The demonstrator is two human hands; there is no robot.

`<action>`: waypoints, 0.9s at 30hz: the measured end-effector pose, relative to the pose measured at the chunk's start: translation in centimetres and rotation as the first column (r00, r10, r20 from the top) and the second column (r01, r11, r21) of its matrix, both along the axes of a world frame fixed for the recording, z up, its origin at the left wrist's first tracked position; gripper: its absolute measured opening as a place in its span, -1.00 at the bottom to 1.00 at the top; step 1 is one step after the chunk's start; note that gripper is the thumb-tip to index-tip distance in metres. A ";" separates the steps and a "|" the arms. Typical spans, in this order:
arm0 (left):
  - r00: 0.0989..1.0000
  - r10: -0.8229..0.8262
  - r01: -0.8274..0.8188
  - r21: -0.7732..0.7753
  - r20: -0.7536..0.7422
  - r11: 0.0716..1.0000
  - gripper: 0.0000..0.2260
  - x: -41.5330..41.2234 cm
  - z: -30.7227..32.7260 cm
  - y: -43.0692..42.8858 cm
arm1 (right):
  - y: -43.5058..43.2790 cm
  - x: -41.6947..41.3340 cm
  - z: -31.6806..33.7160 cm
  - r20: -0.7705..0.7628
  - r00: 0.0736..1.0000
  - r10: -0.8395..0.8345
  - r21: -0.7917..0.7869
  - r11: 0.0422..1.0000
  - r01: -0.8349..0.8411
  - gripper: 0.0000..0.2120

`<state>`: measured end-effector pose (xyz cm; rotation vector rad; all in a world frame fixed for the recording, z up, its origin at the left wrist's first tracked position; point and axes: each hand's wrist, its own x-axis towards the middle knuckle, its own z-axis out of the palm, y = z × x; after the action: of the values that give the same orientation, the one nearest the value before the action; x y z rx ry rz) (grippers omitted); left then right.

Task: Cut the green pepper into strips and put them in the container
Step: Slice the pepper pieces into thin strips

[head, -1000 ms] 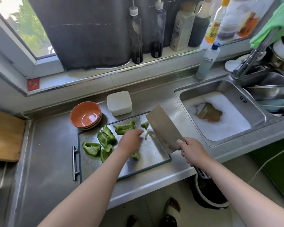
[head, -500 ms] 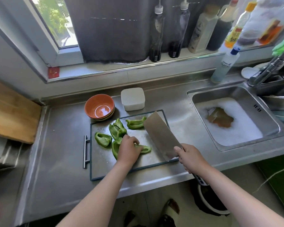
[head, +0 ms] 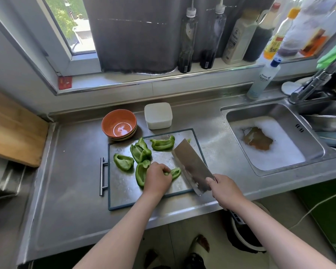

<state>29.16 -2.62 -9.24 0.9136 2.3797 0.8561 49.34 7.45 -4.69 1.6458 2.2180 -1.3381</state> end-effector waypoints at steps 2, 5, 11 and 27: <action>0.999 -0.022 0.022 0.003 -0.024 1.000 -0.91 0.1 -0.1 0.2 | -0.1 0.2 0.1 0.019 1.000 0.007 0.005 1.000 -0.007 -0.68; 0.994 -0.097 0.097 -0.002 -0.048 0.995 -0.84 0.3 -0.7 0.1 | -0.3 0.5 0.1 0.025 1.000 0.002 0.009 1.000 -0.003 -0.68; 0.963 -0.269 0.266 -0.099 -0.014 0.959 -0.69 -0.1 -1.0 -0.2 | 0.1 0.5 0.9 -0.033 0.999 -0.031 0.111 0.993 0.035 -0.65; 0.977 -0.194 0.203 0.102 -0.094 0.974 -0.90 -7.3 4.5 13.0 | 8.7 -2.8 1.5 -0.142 0.980 -0.140 0.161 0.974 0.162 -0.68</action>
<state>21.91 10.36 -4.70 1.2310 2.2790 0.8942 46.52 16.18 -3.22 1.8714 2.3860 -1.3589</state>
